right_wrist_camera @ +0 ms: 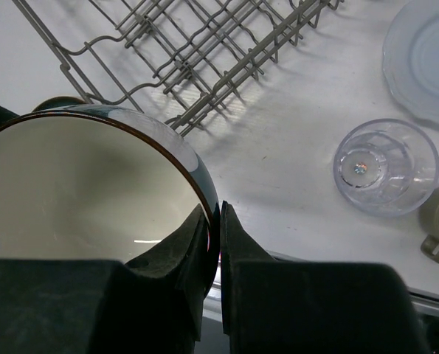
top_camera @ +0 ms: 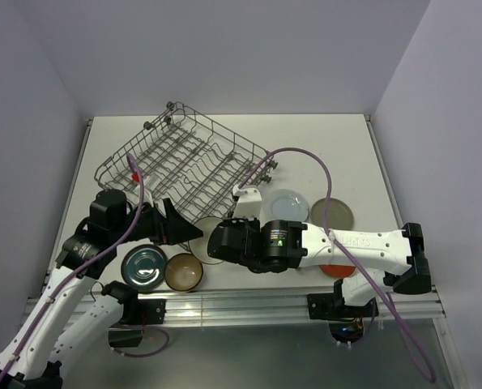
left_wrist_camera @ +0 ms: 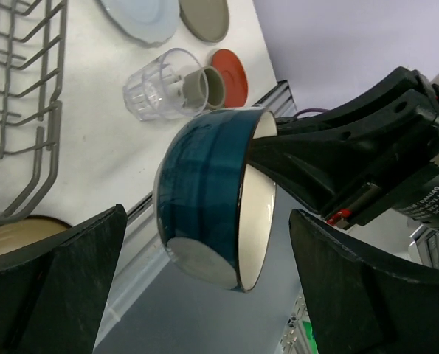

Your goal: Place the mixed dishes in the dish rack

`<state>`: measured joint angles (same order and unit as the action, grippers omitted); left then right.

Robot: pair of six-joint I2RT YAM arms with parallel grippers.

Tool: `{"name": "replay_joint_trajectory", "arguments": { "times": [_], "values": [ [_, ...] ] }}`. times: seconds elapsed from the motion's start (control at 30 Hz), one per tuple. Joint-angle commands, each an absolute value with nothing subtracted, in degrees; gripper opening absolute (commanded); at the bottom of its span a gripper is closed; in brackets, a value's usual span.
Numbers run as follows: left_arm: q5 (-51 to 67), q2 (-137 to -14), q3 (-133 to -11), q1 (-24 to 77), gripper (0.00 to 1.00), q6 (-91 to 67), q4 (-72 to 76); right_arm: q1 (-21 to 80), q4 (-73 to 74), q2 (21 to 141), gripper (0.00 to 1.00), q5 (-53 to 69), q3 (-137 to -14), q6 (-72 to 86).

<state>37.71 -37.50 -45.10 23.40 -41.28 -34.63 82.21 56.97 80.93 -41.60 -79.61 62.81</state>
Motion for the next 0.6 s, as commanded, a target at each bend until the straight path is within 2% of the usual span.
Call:
{"name": "replay_joint_trajectory", "arguments": {
  "times": [0.0,0.57],
  "values": [
    [38.9,-37.2,-44.0,25.0,0.99,-44.1,-27.3,81.8,52.7,78.7,0.00,-45.4,-81.9,61.2],
    [47.0,-38.0,-37.4,28.7,0.99,-54.3,-11.1,80.5,41.4,70.3,0.00,-44.9,-74.1,53.4]
  ]
}}
